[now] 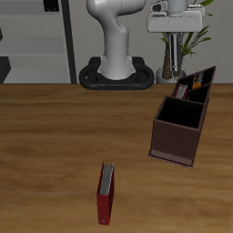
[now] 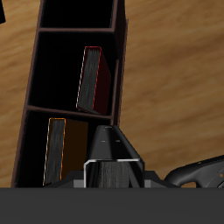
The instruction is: Place the right red book into the left desk caddy's front compartment and place the orange book into the left desk caddy's left compartment and place the striped book into the left desk caddy's left compartment
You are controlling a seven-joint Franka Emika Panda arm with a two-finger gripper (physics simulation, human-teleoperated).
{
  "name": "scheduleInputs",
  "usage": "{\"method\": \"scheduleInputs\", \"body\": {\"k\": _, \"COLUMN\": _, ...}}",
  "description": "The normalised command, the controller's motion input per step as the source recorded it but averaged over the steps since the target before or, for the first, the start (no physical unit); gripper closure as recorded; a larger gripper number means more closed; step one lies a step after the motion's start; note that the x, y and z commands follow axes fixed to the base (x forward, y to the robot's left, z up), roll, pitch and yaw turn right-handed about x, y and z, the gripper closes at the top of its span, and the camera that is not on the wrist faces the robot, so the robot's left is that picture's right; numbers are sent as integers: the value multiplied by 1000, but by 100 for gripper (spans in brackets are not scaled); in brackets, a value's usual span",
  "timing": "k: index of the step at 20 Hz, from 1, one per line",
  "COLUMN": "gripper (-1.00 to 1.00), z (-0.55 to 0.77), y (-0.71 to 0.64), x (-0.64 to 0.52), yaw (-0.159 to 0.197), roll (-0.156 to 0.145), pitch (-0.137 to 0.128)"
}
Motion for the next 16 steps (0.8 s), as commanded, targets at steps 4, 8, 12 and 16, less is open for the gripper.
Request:
{"method": "scheduleInputs", "body": {"k": 4, "gripper": 100, "z": -46, "y": 303, "x": 54, "yaw": -7, "roll": 55, "pitch": 16}}
{"method": "scheduleInputs", "body": {"k": 8, "gripper": 100, "z": -55, "y": 74, "x": 127, "yaw": -31, "roll": 4, "pitch": 9}}
{"method": "scheduleInputs", "body": {"k": 12, "gripper": 100, "z": -56, "y": -82, "x": 201, "yaw": -52, "roll": -5, "pitch": 12}}
{"method": "scheduleInputs", "body": {"k": 16, "gripper": 100, "z": -71, "y": 52, "x": 78, "yaw": -30, "roll": 14, "pitch": 7}}
